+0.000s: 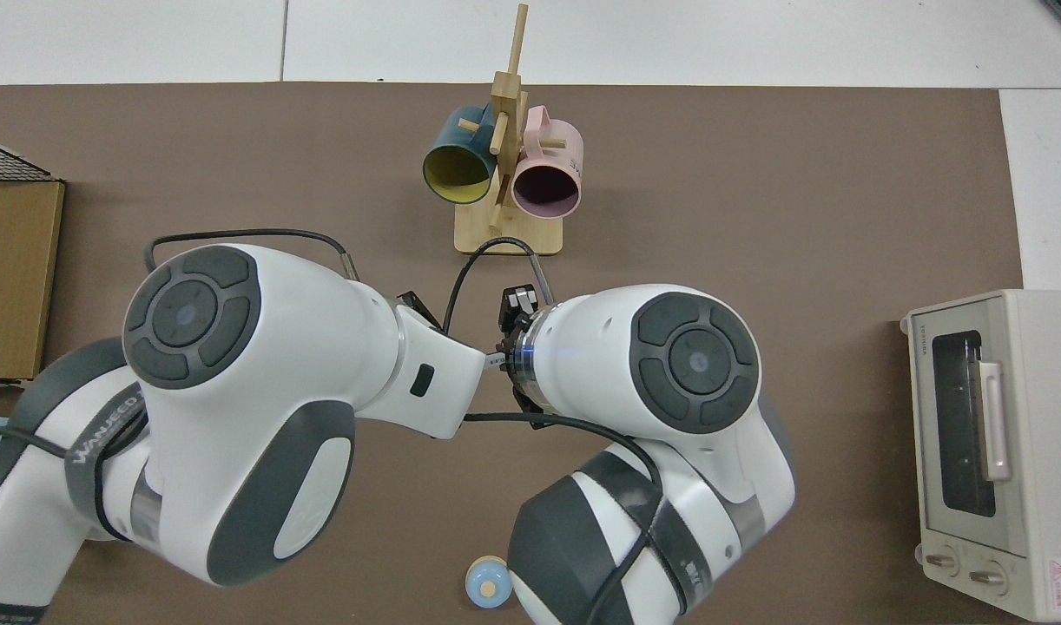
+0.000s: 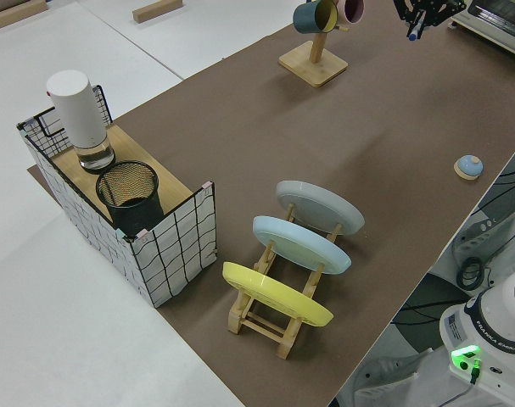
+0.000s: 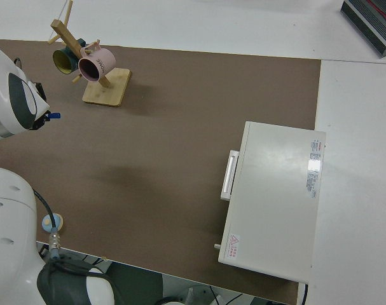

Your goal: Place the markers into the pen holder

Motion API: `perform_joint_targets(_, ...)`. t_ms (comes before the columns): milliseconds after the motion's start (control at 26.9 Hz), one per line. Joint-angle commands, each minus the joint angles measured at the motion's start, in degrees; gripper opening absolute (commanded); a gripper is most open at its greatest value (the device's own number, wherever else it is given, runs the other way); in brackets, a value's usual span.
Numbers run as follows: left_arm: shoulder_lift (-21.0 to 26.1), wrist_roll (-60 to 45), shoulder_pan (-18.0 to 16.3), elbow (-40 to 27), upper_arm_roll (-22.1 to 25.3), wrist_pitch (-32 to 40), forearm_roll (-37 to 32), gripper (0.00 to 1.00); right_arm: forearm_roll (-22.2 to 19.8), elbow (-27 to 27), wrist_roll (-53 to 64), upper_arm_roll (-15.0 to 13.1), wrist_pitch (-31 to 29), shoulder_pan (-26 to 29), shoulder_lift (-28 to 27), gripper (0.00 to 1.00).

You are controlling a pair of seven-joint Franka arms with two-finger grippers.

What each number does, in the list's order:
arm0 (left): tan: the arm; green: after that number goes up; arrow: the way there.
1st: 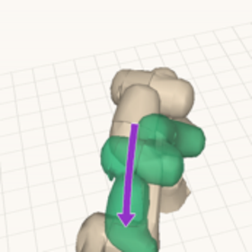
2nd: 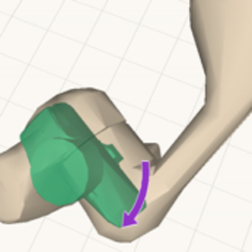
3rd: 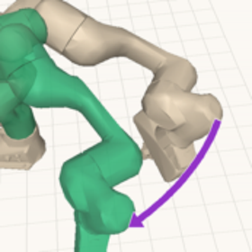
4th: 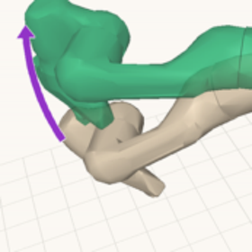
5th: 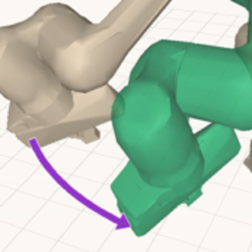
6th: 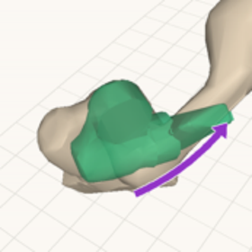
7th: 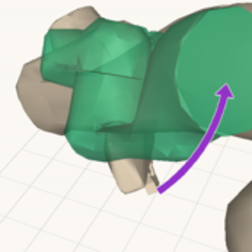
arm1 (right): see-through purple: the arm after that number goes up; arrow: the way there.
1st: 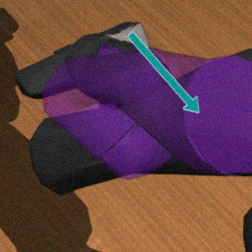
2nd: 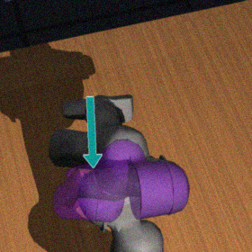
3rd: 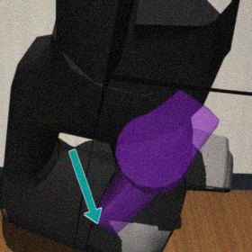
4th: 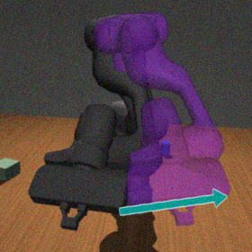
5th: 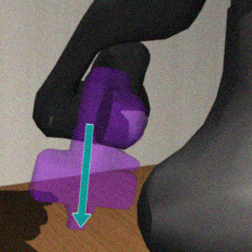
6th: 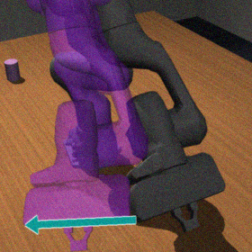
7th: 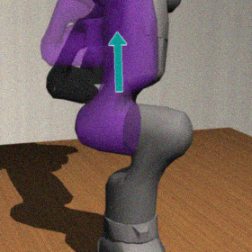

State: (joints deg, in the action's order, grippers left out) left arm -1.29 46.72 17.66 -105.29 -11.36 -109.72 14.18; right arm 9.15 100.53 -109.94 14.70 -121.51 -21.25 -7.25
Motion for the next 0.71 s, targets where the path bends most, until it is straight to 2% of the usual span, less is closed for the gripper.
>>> perform_joint_targets(0,-0.7,-1.0,0.2,-1.4,1.1,-0.1,0.0,0.0,1.7,-0.5,1.6,0.2,-0.3,1.1,-0.1,0.17)
perform_joint_targets(74,-0.7,-1.1,0.2,-1.4,1.3,0.0,0.0,0.0,2.9,-0.5,1.7,0.2,-0.3,2.2,-0.1,0.3)
perform_joint_targets(112,-0.7,-1.1,0.1,-1.4,1.3,0.0,0.0,0.0,3.7,-0.5,1.8,0.2,-0.4,2.8,0.0,0.44)
perform_joint_targets(149,-0.7,-1.1,0.1,-1.4,1.3,0.0,0.0,0.0,4.3,-0.5,2.0,0.2,-0.4,3.4,0.0,0.63)
perform_joint_targets(186,-0.7,-1.1,0.1,-1.4,1.4,0.0,0.0,0.0,4.5,-0.5,2.5,0.2,-0.3,3.8,0.0,0.91)
perform_joint_targets(223,-0.7,-1.1,0.0,-1.4,1.4,0.0,0.0,0.0,4.6,-0.5,2.7,0.2,-0.3,4.2,0.0,1.0)
perform_joint_targets(409,-0.6,-1.3,-1.0,-1.4,1.4,-0.1,-0.1,0.0,4.8,-0.6,6.7,0.2,-0.4,6.0,0.2,1.0)
perform_joint_targets(558,-0.4,-1.3,-3.5,-1.3,1.5,-0.1,-0.3,0.0,4.7,-0.6,20.6,0.1,1.4,7.1,0.9,1.0)
perform_joint_targets(669,-0.3,-1.3,-5.9,-1.3,1.5,0.3,-3.6,0.0,3.8,-0.7,31.3,-0.1,4.1,8.6,1.2,1.0)
